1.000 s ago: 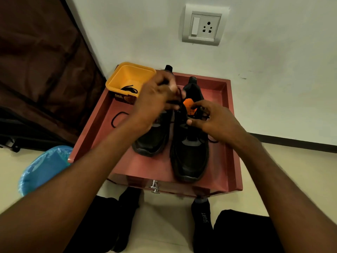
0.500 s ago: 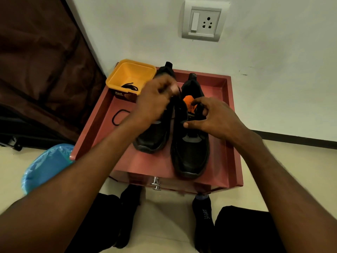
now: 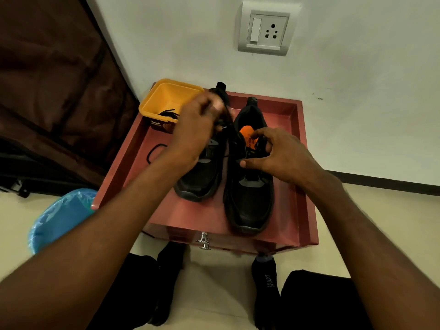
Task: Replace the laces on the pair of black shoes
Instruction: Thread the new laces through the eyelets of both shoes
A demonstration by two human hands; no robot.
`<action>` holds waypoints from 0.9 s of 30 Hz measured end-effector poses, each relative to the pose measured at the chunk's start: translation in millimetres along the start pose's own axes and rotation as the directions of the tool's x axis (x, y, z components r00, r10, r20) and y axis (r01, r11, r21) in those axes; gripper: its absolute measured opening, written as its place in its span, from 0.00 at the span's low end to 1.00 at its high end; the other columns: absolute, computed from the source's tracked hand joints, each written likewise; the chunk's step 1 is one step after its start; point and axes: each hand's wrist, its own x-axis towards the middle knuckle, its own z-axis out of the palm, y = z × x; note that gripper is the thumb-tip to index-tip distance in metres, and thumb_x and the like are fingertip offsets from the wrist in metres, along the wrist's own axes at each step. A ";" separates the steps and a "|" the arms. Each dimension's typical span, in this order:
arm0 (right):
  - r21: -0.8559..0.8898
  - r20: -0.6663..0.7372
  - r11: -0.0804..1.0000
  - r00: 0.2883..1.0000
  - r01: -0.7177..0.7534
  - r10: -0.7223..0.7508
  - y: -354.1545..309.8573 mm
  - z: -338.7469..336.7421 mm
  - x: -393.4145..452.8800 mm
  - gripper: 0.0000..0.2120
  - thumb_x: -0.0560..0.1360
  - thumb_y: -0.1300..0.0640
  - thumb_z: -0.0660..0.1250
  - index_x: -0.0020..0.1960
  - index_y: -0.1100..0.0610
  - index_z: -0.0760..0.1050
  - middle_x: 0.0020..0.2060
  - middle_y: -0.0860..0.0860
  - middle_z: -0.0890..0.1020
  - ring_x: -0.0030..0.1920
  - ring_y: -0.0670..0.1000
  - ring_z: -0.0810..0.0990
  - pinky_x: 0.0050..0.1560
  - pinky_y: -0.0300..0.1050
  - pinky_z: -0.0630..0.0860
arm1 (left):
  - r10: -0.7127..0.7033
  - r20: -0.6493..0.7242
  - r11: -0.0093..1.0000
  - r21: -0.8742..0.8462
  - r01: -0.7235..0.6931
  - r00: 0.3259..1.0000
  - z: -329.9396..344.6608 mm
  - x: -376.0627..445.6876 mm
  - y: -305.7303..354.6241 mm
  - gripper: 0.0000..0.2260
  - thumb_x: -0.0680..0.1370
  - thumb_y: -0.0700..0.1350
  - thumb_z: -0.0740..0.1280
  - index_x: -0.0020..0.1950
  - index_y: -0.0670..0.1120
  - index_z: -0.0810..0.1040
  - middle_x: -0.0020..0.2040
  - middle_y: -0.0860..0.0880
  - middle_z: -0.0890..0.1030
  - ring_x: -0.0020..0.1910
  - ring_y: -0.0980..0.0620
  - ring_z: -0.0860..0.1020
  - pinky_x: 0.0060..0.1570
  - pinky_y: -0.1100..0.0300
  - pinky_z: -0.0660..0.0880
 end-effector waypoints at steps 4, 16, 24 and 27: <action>0.009 0.002 1.000 1.000 -0.006 0.006 -1.4 0.0 -0.3 0.39 0.67 0.36 0.79 0.73 0.48 0.72 0.48 0.43 0.71 0.48 0.47 0.73 0.37 0.39 0.65 | -0.136 -0.050 0.947 -0.299 0.116 0.989 -5.9 2.3 4.6 0.05 0.88 0.44 0.56 0.55 0.45 0.69 0.42 0.45 0.82 0.43 0.44 0.83 0.35 0.59 0.74; 0.045 -0.131 0.998 0.990 -0.040 0.045 -6.7 5.3 -3.7 0.35 0.67 0.39 0.80 0.69 0.48 0.74 0.45 0.40 0.73 0.46 0.45 0.74 0.38 0.37 0.66 | 0.083 0.256 0.654 0.715 -0.247 0.963 1.5 -7.9 -12.2 0.04 0.78 0.40 0.73 0.50 0.46 0.88 0.47 0.50 0.86 0.48 0.49 0.83 0.63 0.44 0.76; -0.085 -0.058 0.974 0.974 0.212 -0.217 -23.2 17.2 -6.8 0.17 0.79 0.50 0.70 0.67 0.49 0.76 0.49 0.45 0.71 0.48 0.47 0.74 0.45 0.43 0.72 | 0.117 0.228 0.607 0.754 -0.251 0.967 -2.2 -8.7 -3.2 0.17 0.77 0.33 0.70 0.64 0.46 0.82 0.52 0.48 0.80 0.54 0.45 0.77 0.51 0.56 0.69; -0.203 -0.011 0.958 0.978 0.201 -0.207 -26.4 27.8 -8.3 0.12 0.82 0.44 0.64 0.57 0.49 0.83 0.53 0.50 0.72 0.51 0.53 0.75 0.41 0.48 0.74 | 0.108 0.166 0.568 0.798 -0.198 0.980 -6.5 -5.4 -6.2 0.15 0.77 0.34 0.70 0.61 0.48 0.84 0.50 0.49 0.75 0.57 0.43 0.73 0.46 0.56 0.66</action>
